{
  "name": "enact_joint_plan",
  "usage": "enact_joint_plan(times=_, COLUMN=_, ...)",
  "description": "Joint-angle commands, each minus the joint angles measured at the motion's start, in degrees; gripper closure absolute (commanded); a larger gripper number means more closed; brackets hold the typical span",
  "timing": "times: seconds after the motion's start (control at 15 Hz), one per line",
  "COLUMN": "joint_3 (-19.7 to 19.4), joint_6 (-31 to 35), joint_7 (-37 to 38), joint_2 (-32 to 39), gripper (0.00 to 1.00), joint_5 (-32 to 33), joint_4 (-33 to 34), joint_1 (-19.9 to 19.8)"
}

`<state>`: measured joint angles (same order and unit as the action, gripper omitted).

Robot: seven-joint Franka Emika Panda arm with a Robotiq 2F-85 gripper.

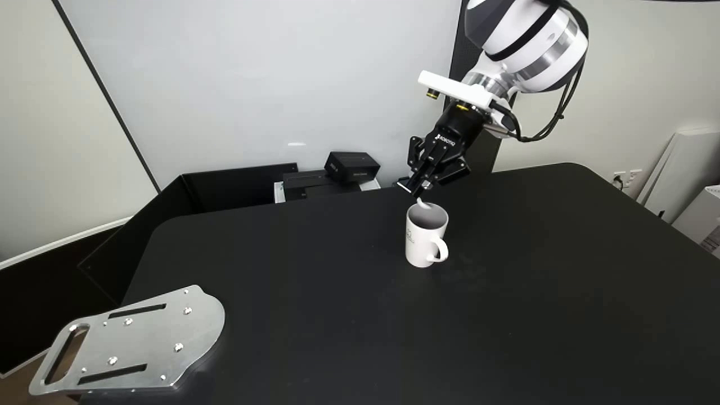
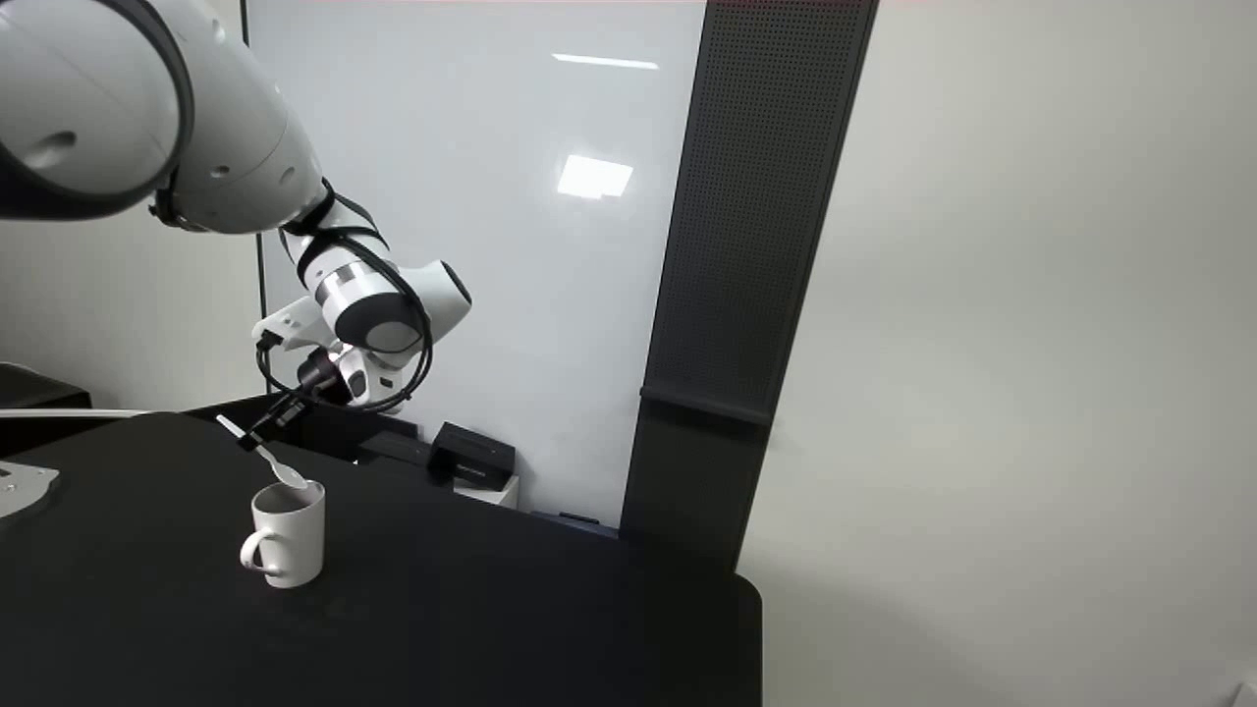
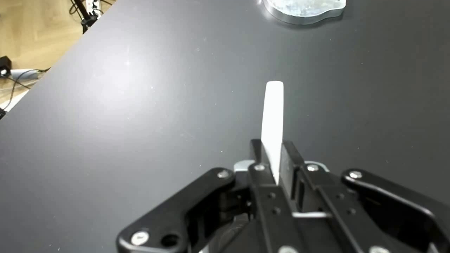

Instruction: Put the spoon in the mug

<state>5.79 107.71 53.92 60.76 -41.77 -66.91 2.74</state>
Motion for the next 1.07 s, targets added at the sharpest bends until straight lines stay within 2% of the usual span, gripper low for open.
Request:
enact_joint_plan(times=0.0, joint_3=1.01, joint_6=-0.07, joint_7=1.41, joint_2=3.32, gripper=0.96, joint_5=-2.85, joint_4=3.63, joint_1=-1.22)
enact_joint_plan(times=0.4, joint_3=0.75, joint_6=0.24, joint_7=0.52, joint_2=6.51, gripper=0.96, joint_5=-5.71, joint_4=4.60, joint_1=-2.44)
enact_joint_plan(times=0.47, joint_3=0.69, joint_6=0.14, joint_7=0.33, joint_2=6.89, gripper=0.90, joint_5=-5.67, joint_4=4.83, joint_1=-2.46)
enact_joint_plan(times=0.53, joint_3=0.73, joint_6=0.06, joint_7=-0.16, joint_2=7.19, gripper=0.60, joint_5=-5.55, joint_4=5.06, joint_1=-2.44)
enact_joint_plan(times=0.67, joint_3=0.63, joint_6=0.16, joint_7=-0.61, joint_2=7.43, gripper=0.53, joint_5=-5.08, joint_4=5.46, joint_1=-2.03)
enact_joint_plan(times=1.0, joint_3=-0.60, joint_6=1.44, joint_7=-3.17, joint_2=4.64, gripper=0.19, joint_5=-1.56, joint_4=6.19, joint_1=0.53)
